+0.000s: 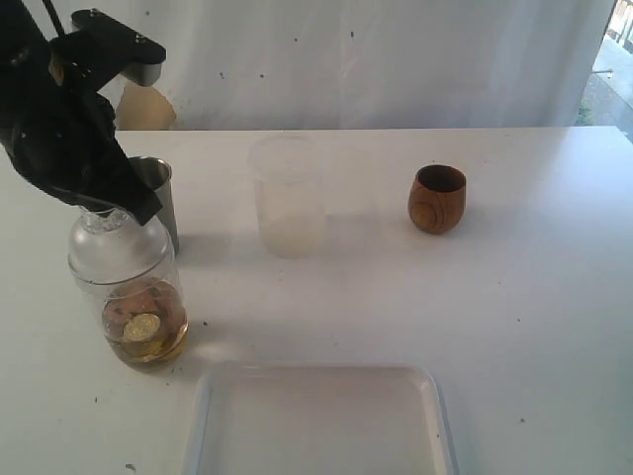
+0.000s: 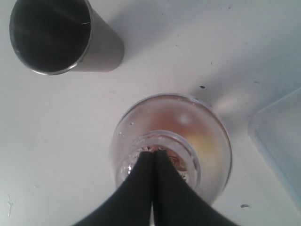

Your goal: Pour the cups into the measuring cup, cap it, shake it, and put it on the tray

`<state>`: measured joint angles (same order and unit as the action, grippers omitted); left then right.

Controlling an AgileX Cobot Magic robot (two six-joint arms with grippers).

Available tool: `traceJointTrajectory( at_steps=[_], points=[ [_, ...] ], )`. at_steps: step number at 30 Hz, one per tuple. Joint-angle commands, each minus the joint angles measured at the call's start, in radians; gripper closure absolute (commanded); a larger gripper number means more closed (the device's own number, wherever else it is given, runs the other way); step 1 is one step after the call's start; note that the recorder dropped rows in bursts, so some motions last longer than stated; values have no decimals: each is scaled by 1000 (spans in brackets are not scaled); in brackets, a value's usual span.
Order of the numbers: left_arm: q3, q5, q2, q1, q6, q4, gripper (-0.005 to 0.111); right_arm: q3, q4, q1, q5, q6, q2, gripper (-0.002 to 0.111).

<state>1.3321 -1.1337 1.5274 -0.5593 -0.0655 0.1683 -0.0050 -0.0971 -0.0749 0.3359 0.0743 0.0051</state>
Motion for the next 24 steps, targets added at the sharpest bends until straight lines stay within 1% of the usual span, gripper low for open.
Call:
traceJointTrajectory(
  at_steps=[1, 6, 11, 16, 21, 24],
  points=[
    [-16, 40, -8, -1, -5, -34, 107, 5, 0, 5, 0, 0, -5, 108],
    [-16, 107, -52, -1, 5, -30, 107, 5, 0, 5, 0, 0, -5, 108],
    [-16, 109, -73, -1, 5, -26, 107, 5, 0, 5, 0, 0, -5, 108],
    [-16, 143, -115, -1, 5, -21, 107, 5, 0, 5, 0, 0, -5, 108],
    [-16, 230, -195, -1, 46, -21, 107, 5, 0, 5, 0, 0, -5, 108],
    [-37, 325, -266, -1, 95, -24, 105, 5, 0, 5, 0, 0, -5, 108]
  ],
)
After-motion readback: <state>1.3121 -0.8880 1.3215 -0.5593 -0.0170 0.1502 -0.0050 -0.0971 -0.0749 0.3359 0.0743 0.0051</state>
